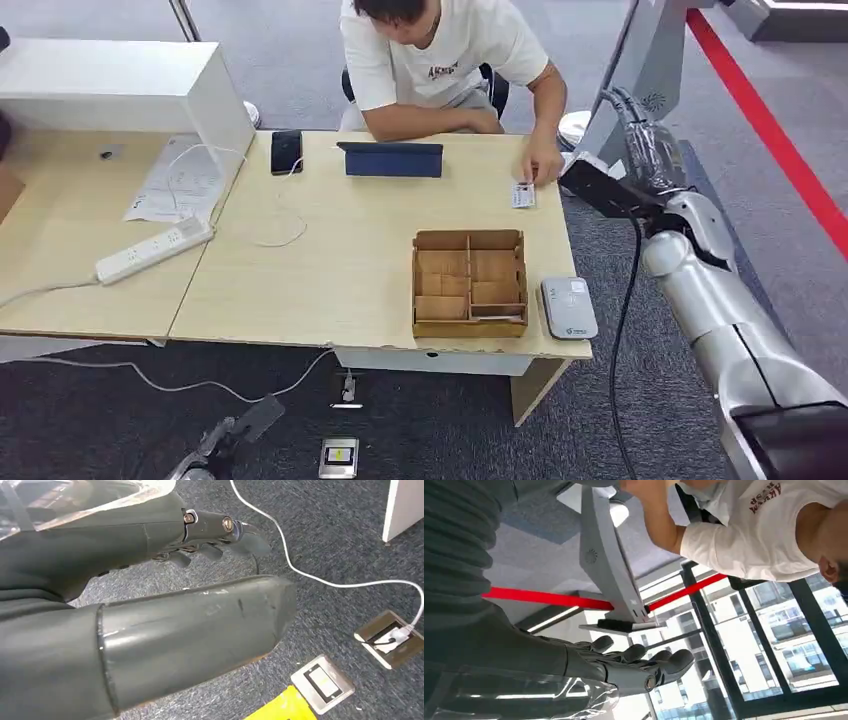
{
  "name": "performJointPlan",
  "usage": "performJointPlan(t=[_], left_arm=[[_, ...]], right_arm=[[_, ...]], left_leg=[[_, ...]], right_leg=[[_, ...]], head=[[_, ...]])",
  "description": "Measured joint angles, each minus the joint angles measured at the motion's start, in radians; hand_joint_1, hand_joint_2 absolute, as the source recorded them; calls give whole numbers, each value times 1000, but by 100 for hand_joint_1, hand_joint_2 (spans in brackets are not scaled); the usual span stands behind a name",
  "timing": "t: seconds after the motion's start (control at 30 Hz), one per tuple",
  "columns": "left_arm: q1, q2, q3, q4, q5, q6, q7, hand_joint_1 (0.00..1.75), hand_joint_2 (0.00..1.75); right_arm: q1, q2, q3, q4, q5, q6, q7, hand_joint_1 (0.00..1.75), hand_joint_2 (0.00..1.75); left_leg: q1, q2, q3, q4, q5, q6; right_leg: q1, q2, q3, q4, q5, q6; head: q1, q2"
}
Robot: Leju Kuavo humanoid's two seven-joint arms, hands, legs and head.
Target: Pass the card to the sensor for recognition and then transmit it.
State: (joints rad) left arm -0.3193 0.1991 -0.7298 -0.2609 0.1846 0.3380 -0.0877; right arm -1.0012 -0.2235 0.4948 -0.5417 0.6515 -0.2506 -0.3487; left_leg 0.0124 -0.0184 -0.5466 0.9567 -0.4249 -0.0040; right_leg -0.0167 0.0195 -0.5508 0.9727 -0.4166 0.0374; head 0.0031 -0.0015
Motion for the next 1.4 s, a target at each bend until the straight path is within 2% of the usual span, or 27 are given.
performJointPlan(t=[0.13,0.27,0.33,0.6,0.83,1.0,1.17,1.4], left_arm=[[3,-1,0,0,6,13,-8,0,0],[13,-2,0,0,25,24,-17,0,0],[22,-1,2,0,36,30,-25,0,0],[44,2,6,0,63,42,-44,0,0],[55,5,12,2,79,53,-51,0,0],[62,6,27,3,91,63,-56,0,0],[67,8,34,5,95,74,-61,0,0],[72,8,42,7,90,80,-58,0,0]], right_arm=[[2,-1,-12,-6,-99,15,-11,0,175],[32,-4,-52,-57,-306,110,6,0,175],[71,-9,-75,-115,-422,175,39,0,175],[241,-53,-134,-419,-708,424,206,0,175],[374,-103,-142,-638,-695,537,283,0,175],[465,-124,-140,-733,-686,566,303,0,175],[528,-140,-126,-790,-647,572,304,0,175],[600,-148,-102,-843,-519,509,311,0,175]], left_leg=[[0,0,0,0,0,0],[0,0,0,0,0,0],[0,0,0,0,0,0],[0,0,0,0,0,0],[0,0,0,0,0,0],[0,0,0,0,0,0],[0,0,0,0,0,0],[0,0,0,0,0,0]], right_leg=[[0,0,0,0,0,0],[0,0,0,0,0,0],[0,0,0,0,0,0],[0,0,0,0,0,0],[0,0,0,0,0,0],[0,0,0,0,0,0],[0,0,0,0,0,0],[0,0,0,0,0,0]], head=[[0,0],[0,0],[0,0],[0,0],[0,0],[0,0],[0,0],[0,0]])
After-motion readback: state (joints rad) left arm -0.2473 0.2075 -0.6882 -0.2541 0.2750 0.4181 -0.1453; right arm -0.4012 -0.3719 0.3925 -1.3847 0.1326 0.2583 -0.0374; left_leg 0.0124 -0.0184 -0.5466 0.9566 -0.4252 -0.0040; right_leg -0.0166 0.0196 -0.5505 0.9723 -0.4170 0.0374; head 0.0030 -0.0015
